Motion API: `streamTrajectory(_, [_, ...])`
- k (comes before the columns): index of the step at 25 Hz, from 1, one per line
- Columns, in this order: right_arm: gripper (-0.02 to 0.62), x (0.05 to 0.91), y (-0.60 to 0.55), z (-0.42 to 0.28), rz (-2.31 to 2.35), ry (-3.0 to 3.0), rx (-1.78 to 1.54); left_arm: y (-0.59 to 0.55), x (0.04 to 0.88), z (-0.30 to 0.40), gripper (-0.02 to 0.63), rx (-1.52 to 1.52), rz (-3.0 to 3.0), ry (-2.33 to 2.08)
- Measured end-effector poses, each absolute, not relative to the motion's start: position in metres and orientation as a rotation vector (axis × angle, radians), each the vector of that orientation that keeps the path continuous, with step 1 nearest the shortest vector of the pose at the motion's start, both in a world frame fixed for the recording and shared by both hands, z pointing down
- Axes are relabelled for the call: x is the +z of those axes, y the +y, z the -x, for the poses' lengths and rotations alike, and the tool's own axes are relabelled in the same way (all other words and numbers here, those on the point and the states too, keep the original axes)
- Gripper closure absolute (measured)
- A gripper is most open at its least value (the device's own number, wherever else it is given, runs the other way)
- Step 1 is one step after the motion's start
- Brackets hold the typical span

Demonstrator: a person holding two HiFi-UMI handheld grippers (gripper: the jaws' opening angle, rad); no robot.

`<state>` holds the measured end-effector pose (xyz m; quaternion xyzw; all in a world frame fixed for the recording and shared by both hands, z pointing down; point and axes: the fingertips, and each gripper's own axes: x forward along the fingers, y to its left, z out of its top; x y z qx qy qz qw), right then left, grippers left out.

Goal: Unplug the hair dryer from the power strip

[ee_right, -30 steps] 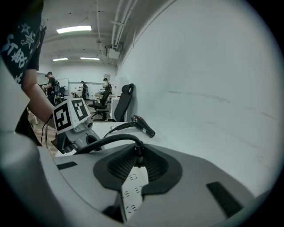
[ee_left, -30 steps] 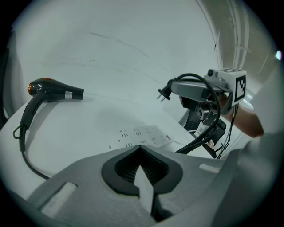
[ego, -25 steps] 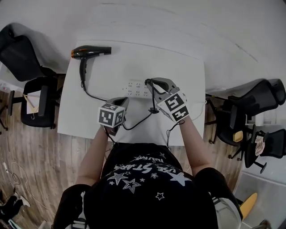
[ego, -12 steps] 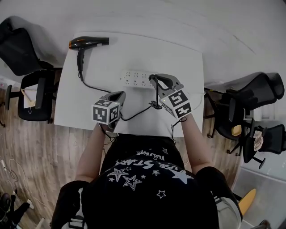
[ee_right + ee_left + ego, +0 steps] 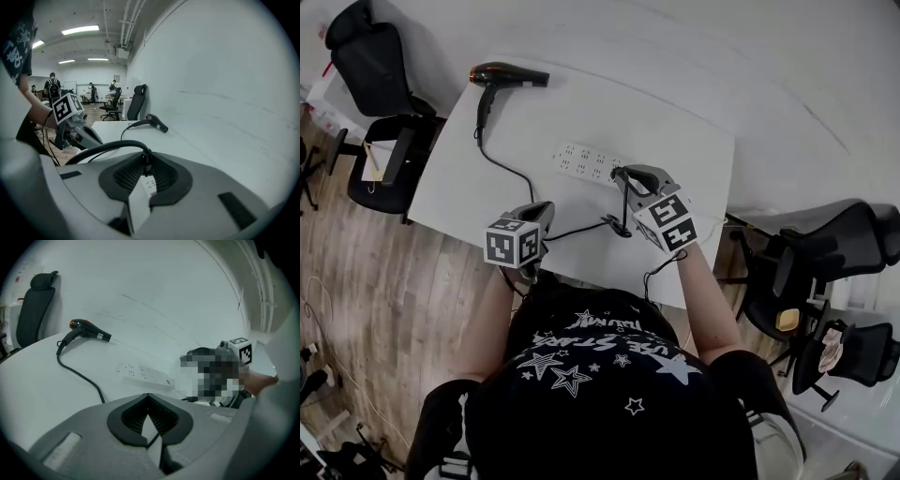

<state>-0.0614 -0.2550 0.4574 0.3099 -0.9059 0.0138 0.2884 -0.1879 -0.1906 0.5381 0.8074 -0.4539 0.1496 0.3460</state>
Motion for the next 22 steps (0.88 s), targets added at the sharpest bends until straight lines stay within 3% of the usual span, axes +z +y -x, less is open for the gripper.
streamTrajectory(22, [0.528, 0.527, -0.153, -0.043, -0.55, -2.424, 0.176, -0.055, 0.551, 0.079, 0.6, 0.308, -1.859, -1.471])
